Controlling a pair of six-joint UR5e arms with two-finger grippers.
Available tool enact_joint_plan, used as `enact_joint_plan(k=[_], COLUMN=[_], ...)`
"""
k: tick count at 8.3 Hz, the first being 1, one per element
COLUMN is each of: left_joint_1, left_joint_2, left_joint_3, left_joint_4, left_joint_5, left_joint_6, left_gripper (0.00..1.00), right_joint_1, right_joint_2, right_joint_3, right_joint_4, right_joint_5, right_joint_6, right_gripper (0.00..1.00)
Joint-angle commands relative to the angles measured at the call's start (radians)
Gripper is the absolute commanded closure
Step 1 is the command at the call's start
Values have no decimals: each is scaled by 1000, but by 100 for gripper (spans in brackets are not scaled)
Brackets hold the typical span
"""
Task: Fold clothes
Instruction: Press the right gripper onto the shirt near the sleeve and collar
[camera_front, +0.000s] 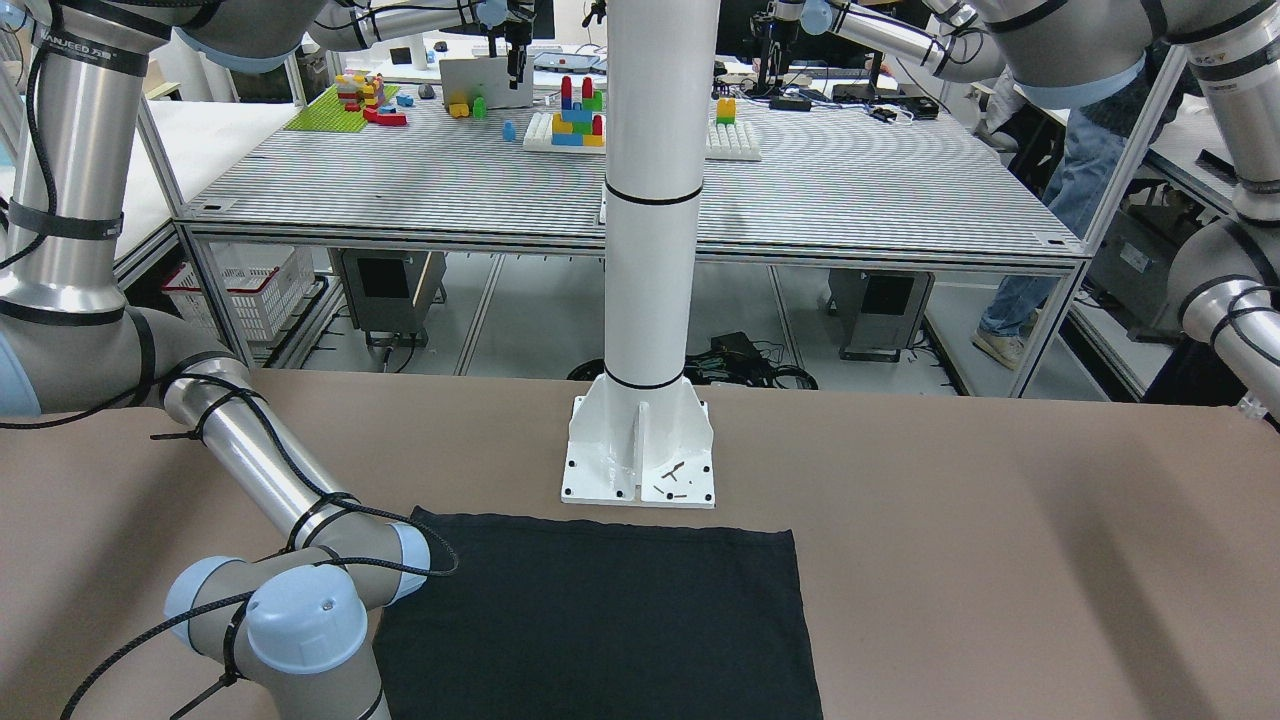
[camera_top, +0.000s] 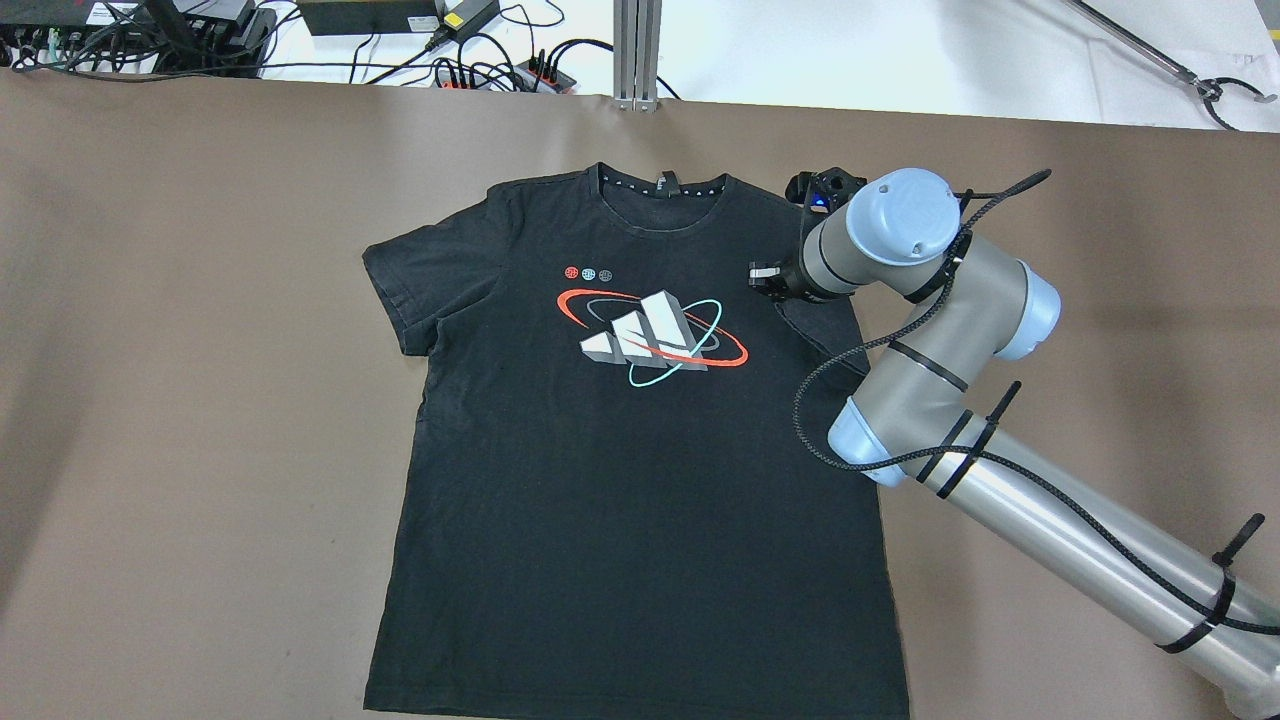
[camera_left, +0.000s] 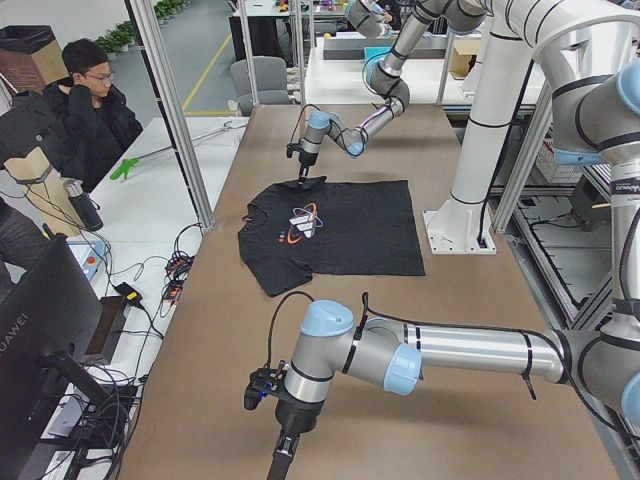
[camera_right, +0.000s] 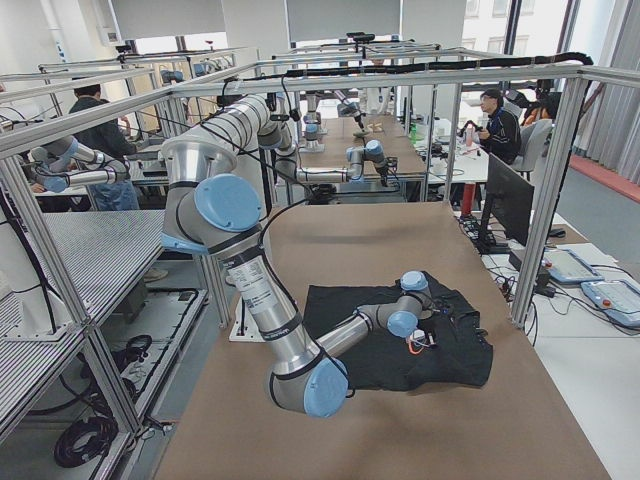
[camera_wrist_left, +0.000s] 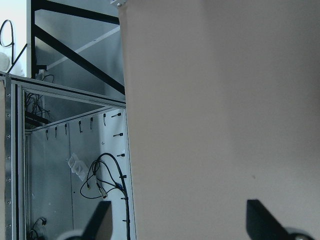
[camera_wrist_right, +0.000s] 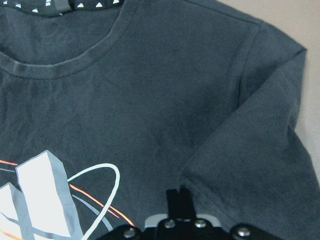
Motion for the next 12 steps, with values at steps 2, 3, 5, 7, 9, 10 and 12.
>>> enact_joint_plan(k=[2,3,5,7,9,10,12], left_joint_1=[4,9,79,87,106,141,272], left_joint_2=[0,-2,-14,-20,-101,-156,-277], left_joint_3=[2,1,2,2,23,28,46], left_joint_4=[0,0,0,-9,3,7,8], left_joint_5=[-5,-10,-28,-34,-185,-295,-372], left_joint_6=[-1,-19,-105,-120,-162,-250,-367], left_gripper=[6,6,6,6,6,6,6], right_joint_1=[-34,-57,-62,-62,-62,-62,-62], right_joint_2=[14,27,50,63,79,80,71], right_joint_3=[-29,-34,-48,-84,-106,-105,-74], right_joint_4=[-9,-8,-9,-6,-5,-3,1], right_joint_5=[-15,-96,-132,-138,-200,-201,-196], right_joint_6=[90,100,111,109,111,112,114], right_gripper=[100,100,100,100,6,5,5])
